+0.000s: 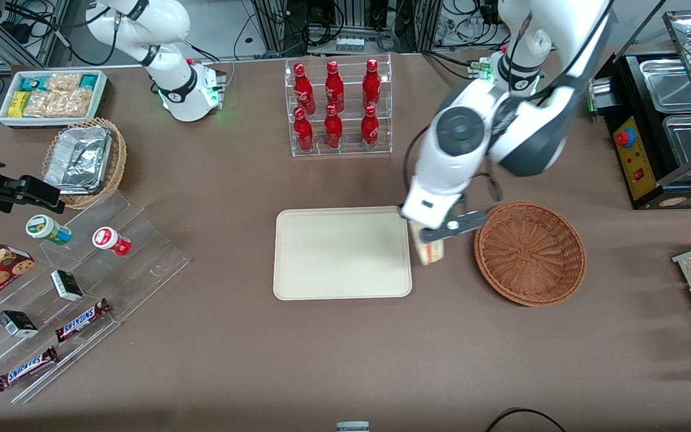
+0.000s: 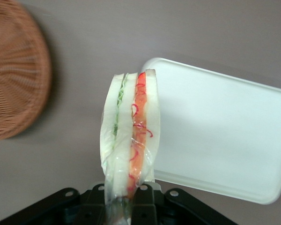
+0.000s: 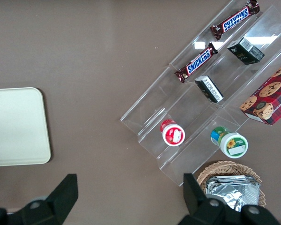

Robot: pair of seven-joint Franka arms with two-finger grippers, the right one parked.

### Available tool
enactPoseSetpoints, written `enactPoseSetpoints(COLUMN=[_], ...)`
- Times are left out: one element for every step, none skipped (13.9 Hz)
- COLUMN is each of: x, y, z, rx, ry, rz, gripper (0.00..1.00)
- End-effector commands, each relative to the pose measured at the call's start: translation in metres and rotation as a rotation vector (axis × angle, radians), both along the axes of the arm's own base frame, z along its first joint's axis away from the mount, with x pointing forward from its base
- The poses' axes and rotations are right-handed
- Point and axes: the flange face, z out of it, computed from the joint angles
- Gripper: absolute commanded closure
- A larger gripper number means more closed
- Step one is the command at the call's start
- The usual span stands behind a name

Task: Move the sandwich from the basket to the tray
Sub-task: 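Lift the sandwich and carry it with the left gripper over the white tray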

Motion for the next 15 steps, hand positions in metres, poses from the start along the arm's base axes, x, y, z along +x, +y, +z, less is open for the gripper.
enactPoseSetpoints(x=[0.004,-0.011,-0.013,-0.011,-0.020,-0.022,-0.025,-0.032,-0.028,-0.029,-0.031,-0.031,-0.027,-0.028,-0.028], y=[-0.062,-0.089,-0.104,-0.117,-0.135,-0.144,-0.154,-0.166,-0.165,-0.166,-0.168,-0.168,-0.163,-0.163,-0.163], z=[-0.020,-0.031,-0.047,-0.062,-0.077,-0.093,-0.108,-0.117,-0.128,-0.136,-0.142,-0.146,-0.151,-0.157,-0.160], rx=[-0.027,0.000,-0.014,-0.052,-0.069,-0.048,-0.037,-0.046,-0.042,-0.037,-0.034,-0.032,-0.020,-0.009,-0.005], ry=[-0.012,-0.039,-0.047,-0.054,-0.067,-0.101,-0.134,-0.144,-0.141,-0.134,-0.129,-0.125,-0.125,-0.123,-0.123], rz=[-0.058,-0.117,-0.135,-0.143,-0.161,-0.181,-0.200,-0.203,-0.191,-0.190,-0.187,-0.153,-0.118,-0.119,-0.121], gripper=[1.00,1.00,1.00,1.00,1.00,1.00,1.00,1.00,1.00,1.00,1.00,1.00,1.00,1.00,1.00])
